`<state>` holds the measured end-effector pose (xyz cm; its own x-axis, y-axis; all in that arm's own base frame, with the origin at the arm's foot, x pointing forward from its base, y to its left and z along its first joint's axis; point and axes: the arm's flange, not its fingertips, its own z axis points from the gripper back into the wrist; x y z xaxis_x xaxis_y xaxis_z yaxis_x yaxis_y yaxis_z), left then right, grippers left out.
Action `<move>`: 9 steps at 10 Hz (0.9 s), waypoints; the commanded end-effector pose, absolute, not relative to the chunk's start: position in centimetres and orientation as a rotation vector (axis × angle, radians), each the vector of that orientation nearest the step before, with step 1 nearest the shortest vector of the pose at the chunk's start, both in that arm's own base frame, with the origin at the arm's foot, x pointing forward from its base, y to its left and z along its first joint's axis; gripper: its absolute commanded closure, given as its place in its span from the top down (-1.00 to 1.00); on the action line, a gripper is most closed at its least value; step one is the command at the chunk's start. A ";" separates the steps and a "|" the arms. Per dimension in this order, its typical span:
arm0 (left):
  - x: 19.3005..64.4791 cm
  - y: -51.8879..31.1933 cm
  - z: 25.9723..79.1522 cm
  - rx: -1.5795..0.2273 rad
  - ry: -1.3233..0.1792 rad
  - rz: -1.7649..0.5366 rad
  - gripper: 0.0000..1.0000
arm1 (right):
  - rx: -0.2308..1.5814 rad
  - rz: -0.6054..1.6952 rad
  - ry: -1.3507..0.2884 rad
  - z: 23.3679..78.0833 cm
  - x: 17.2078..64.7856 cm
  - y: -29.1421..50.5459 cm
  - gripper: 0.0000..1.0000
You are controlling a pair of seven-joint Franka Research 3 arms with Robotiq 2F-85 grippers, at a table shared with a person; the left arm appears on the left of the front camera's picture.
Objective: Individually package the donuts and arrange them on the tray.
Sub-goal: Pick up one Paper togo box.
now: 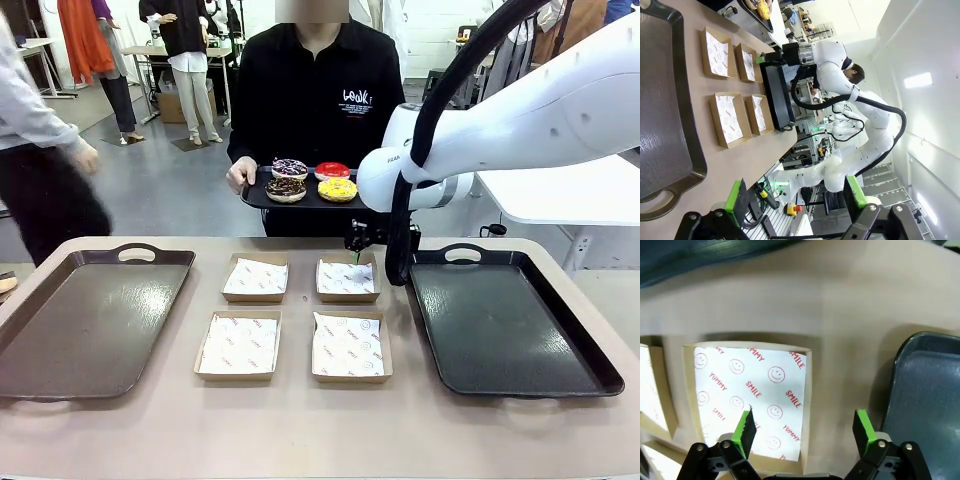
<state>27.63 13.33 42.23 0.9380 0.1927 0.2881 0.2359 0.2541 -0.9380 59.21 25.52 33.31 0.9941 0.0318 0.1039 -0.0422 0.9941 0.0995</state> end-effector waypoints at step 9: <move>27.7 13.5 42.4 -1.340 -0.404 -0.041 1.00 | 0.045 0.001 -0.072 32.2 59.6 25.5 -0.92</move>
<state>27.63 13.31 42.23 0.9382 0.1919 0.2879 0.2361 0.2530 -0.9382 59.52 25.25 32.36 0.9969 0.0304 0.0724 -0.0355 0.9969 0.0702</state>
